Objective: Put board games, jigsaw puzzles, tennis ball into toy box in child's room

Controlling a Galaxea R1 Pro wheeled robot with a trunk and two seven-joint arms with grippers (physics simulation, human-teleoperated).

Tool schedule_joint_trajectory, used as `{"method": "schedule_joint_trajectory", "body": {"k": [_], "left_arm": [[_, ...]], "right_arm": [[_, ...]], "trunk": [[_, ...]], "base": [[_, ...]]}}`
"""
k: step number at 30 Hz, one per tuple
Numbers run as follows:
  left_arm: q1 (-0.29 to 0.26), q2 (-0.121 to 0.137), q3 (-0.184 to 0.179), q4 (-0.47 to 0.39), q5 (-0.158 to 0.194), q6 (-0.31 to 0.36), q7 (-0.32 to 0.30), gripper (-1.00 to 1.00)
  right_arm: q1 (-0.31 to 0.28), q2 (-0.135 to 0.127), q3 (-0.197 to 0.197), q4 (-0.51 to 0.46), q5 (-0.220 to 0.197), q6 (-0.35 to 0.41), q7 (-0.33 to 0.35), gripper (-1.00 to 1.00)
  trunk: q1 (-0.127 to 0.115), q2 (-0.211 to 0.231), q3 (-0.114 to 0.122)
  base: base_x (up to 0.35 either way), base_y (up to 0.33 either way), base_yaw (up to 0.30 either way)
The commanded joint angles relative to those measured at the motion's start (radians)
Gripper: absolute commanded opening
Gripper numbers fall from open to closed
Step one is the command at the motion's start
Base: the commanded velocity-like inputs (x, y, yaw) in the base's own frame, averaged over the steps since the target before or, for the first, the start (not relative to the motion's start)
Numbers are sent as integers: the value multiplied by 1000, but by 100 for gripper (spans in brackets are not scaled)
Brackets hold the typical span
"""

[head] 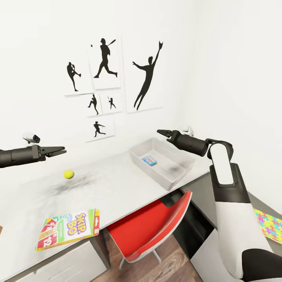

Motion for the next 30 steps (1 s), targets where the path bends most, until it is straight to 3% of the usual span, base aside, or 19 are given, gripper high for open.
{"method": "schedule_joint_trajectory", "body": {"k": [1, 24, 30], "left_arm": [[-1, 0, 0, 0, 0, 11, -4, 100], [0, 0, 0, 0, 0, 10, -4, 100], [1, 0, 0, 0, 0, 9, -4, 100]], "right_arm": [[-1, 1, -3, 0, 6, 6, 5, 100], [10, 1, -3, 0, 6, 6, 3, 100], [13, 1, -3, 0, 5, 6, 2, 100]], "trunk": [[1, -2, 0], [1, -2, 32], [1, -2, 34]], "base": [[0, 5, -104], [-48, 1, -119], [-202, 32, -173]]}}
